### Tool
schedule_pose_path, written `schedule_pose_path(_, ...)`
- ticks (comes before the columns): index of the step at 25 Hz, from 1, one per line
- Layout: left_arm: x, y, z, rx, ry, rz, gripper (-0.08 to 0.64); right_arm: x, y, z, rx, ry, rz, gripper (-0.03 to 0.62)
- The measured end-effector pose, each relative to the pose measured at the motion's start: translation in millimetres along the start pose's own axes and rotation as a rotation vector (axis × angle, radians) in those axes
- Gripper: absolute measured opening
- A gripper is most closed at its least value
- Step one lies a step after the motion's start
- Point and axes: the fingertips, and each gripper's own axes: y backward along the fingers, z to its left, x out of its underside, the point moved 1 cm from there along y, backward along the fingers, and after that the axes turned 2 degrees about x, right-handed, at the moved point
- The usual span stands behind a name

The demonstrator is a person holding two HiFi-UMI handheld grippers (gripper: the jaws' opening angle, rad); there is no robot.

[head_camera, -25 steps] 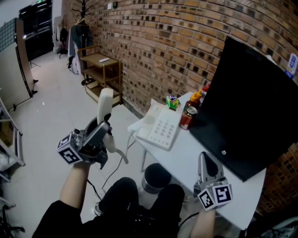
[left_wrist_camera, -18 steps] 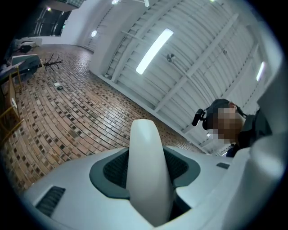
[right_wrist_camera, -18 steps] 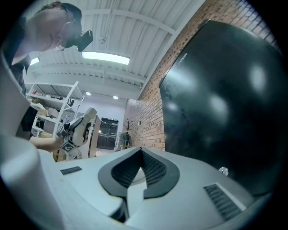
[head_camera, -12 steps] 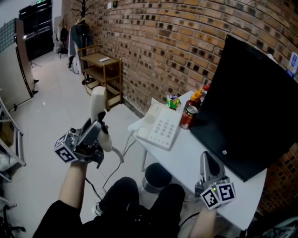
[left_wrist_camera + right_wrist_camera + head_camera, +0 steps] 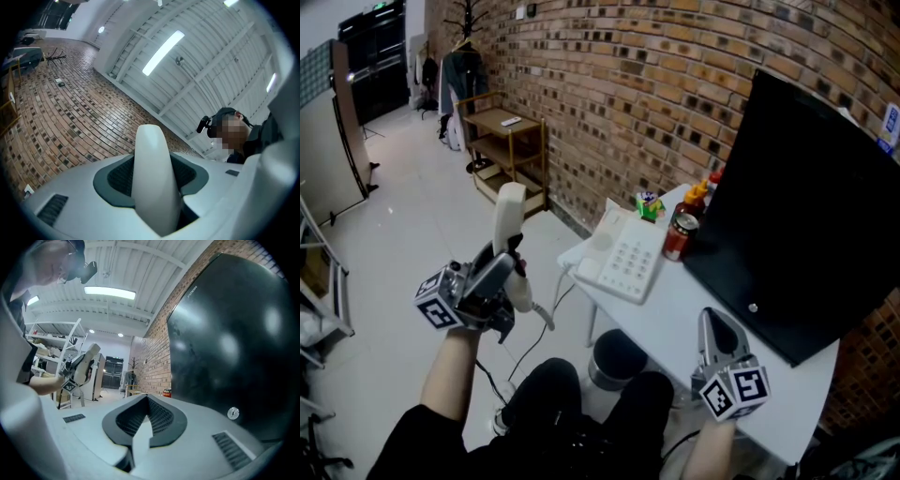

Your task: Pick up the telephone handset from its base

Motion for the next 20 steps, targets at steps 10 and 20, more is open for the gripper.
schedule_pose_path(10, 2.2, 0.2, 8.8, -0.015, 0.037, -0.047, 0.224, -0.9, -0.3, -7.8, -0.007, -0.025, -0.01, 0.005)
schedule_pose_path(20, 5.0, -0.8, 14.7, -0.038, 0.046, -0.029, 0.224, 2.0, -4.7, -5.2, 0.001, -0.026, 0.007, 0.005)
